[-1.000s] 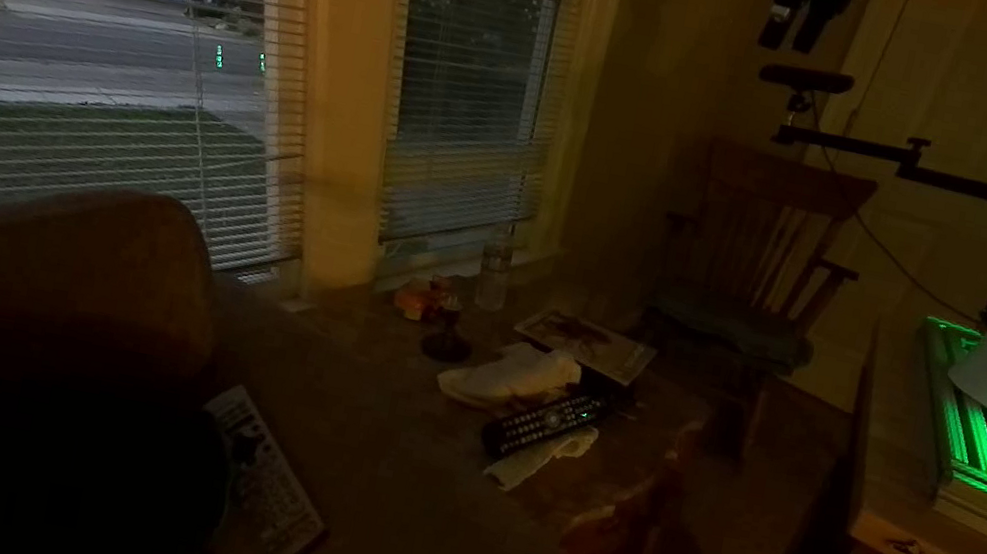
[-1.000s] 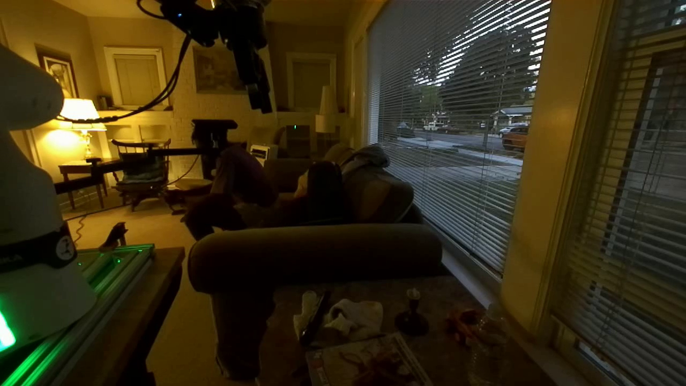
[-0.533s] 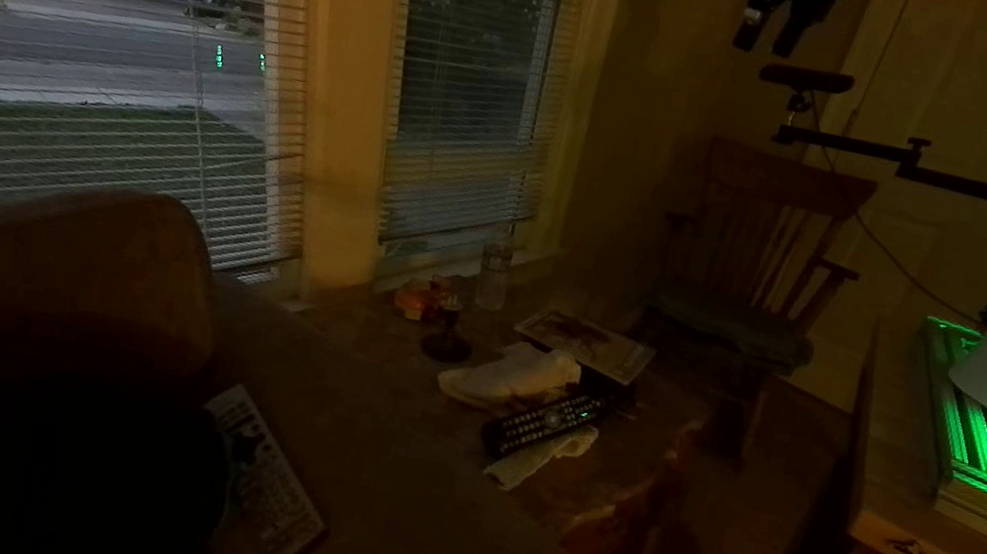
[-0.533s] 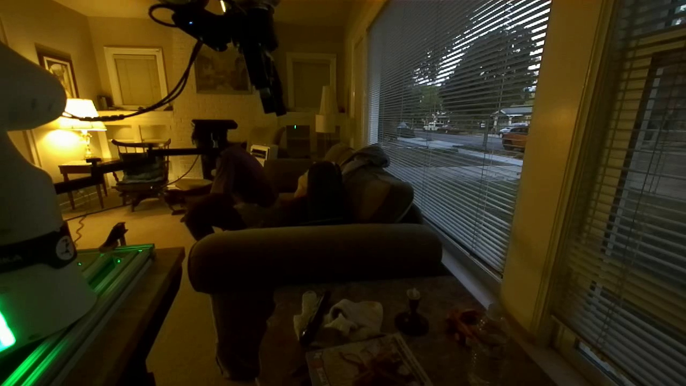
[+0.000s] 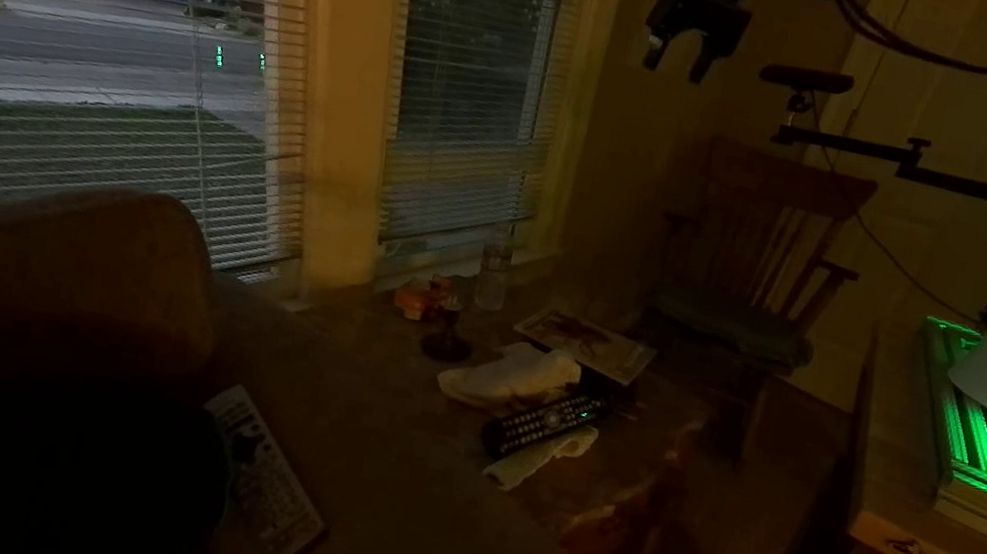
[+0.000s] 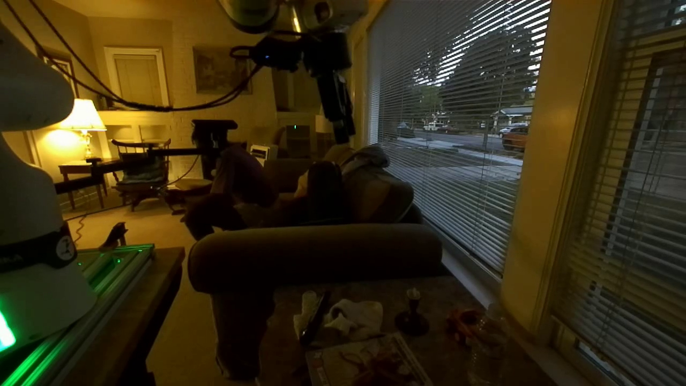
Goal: Move the water bottle to the left
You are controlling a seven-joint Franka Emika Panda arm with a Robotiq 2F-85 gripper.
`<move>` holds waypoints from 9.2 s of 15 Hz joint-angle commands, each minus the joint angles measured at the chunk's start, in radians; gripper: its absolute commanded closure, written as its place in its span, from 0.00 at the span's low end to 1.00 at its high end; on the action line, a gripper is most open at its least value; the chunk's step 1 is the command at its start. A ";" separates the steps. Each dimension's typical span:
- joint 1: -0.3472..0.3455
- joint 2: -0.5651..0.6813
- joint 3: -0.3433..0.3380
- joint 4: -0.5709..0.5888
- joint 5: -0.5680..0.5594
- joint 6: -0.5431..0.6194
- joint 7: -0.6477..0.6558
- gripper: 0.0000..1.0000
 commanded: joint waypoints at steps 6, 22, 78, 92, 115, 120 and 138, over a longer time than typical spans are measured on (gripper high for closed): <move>0.078 0.439 -0.150 0.428 0.055 -0.055 -0.052 0.00; 0.121 0.747 -0.250 0.603 0.101 0.085 -0.031 0.00; 0.053 1.375 -0.251 1.289 0.196 -0.107 -0.194 0.00; 0.050 1.494 -0.252 1.461 0.173 -0.140 -0.255 0.00; 0.091 1.456 -0.263 1.565 0.139 -0.357 -0.229 0.92; 0.130 1.391 -0.253 1.590 0.134 -0.450 -0.232 0.92; 0.354 1.400 -0.203 1.619 0.069 -0.415 -0.348 0.92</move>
